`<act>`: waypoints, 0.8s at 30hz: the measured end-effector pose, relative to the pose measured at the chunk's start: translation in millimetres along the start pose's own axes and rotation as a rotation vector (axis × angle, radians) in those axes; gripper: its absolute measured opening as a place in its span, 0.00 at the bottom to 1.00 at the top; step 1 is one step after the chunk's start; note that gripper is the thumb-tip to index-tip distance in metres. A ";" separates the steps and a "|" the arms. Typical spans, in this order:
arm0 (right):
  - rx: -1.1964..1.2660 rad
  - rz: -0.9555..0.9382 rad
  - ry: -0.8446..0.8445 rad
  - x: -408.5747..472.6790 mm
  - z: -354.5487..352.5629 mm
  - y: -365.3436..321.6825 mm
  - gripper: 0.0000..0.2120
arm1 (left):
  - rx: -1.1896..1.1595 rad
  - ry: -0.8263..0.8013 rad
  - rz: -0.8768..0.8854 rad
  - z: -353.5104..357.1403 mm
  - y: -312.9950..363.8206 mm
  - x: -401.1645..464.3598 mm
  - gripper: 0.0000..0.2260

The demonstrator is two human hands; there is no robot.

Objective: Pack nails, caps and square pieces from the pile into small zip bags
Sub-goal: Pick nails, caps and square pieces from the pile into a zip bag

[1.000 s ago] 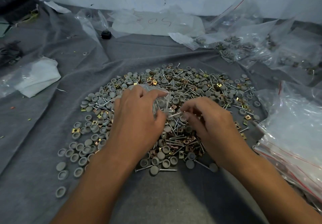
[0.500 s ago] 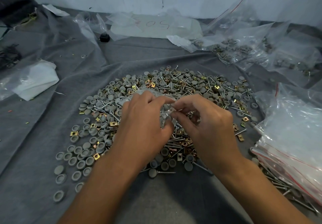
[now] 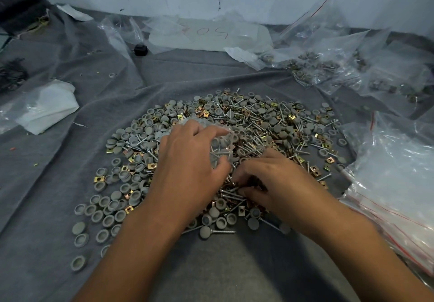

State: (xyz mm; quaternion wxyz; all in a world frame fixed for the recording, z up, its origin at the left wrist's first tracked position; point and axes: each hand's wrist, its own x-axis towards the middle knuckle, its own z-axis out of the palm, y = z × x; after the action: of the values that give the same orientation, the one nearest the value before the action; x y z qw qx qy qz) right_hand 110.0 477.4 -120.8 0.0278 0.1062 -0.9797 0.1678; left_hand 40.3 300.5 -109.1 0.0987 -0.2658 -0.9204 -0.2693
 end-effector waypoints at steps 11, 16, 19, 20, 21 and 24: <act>-0.128 -0.042 -0.085 -2.0 2.2 -2.3 0.08 | 0.009 -0.010 -0.008 1.4 1.1 -0.3 0.20; -0.106 0.005 -0.077 -4.6 -0.2 -0.6 0.09 | 0.000 -0.013 -0.013 2.4 0.9 -0.1 0.20; -0.141 -0.006 -0.105 -5.4 -2.7 -5.2 0.11 | -0.003 -0.013 -0.017 2.3 0.0 -0.5 0.20; -0.167 -0.015 -0.115 -5.3 -2.6 -7.1 0.12 | 0.000 -0.015 -0.018 2.3 -0.2 -0.4 0.20; -0.190 -0.032 -0.119 -5.4 -2.4 -8.1 0.14 | 0.002 -0.016 -0.019 2.4 -0.1 -0.4 0.20; -0.100 -0.008 -0.086 -6.5 -4.0 -7.8 0.10 | 0.005 -0.018 -0.016 2.7 0.7 -0.6 0.20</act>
State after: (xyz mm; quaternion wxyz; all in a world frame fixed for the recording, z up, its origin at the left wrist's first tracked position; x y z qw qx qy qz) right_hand 118.1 472.8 -115.1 -0.0084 0.1156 -0.9867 0.1138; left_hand 41.0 302.3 -111.3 0.0889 -0.2604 -0.9240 -0.2653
